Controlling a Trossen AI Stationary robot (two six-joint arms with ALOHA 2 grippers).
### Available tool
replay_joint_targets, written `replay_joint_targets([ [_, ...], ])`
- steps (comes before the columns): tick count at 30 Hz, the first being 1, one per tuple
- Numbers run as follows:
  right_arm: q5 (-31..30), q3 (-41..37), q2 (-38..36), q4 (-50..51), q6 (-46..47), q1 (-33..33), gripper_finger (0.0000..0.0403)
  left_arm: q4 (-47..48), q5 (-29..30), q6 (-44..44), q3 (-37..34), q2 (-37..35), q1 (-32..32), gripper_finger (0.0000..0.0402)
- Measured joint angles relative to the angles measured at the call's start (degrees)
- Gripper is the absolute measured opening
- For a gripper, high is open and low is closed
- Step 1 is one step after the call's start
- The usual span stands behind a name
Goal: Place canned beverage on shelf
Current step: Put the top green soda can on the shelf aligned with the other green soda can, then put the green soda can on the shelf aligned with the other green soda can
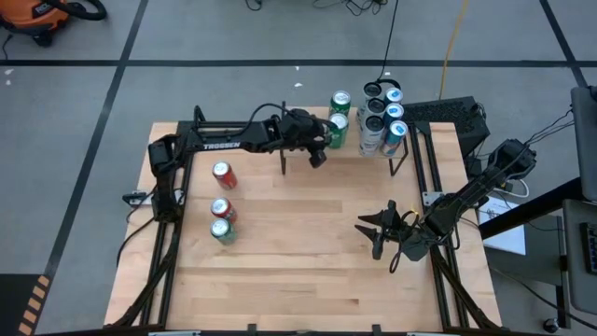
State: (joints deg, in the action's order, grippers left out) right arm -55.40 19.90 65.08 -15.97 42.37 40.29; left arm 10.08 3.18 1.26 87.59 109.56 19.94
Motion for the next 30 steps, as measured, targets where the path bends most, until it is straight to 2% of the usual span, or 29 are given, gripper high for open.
replay_joint_targets([
  [4, 0.00, 0.00, 0.00, -0.02, -0.17, 0.00, 0.0132, -4.15, 0.28, -1.07, 0.00, 0.87, -0.27, 0.0186],
  [10, 0.07, 0.00, 0.00, 0.00, -0.13, -0.02, 0.0132, -3.82, 3.40, -2.45, 0.02, 0.94, -1.01, 0.0186],
  [14, 0.07, 0.00, 0.00, -0.02, -0.09, 0.00, 0.0132, -0.08, 4.98, -2.42, 0.10, -0.13, -2.29, 0.0186],
  [17, 0.09, 0.00, -0.02, -0.01, 0.12, 0.00, 0.0132, 7.62, 7.89, -2.27, 0.07, -2.17, -3.90, 0.0186],
  [26, 0.11, 0.00, -0.01, -0.39, 0.43, 0.09, 0.0132, 19.23, 19.89, -2.44, 0.12, -13.88, -12.32, 0.0187],
  [30, 0.13, 0.02, -0.02, -0.53, 0.44, 0.39, 0.0132, 22.00, 27.21, -6.21, -6.40, -21.34, -17.39, 0.0187],
])
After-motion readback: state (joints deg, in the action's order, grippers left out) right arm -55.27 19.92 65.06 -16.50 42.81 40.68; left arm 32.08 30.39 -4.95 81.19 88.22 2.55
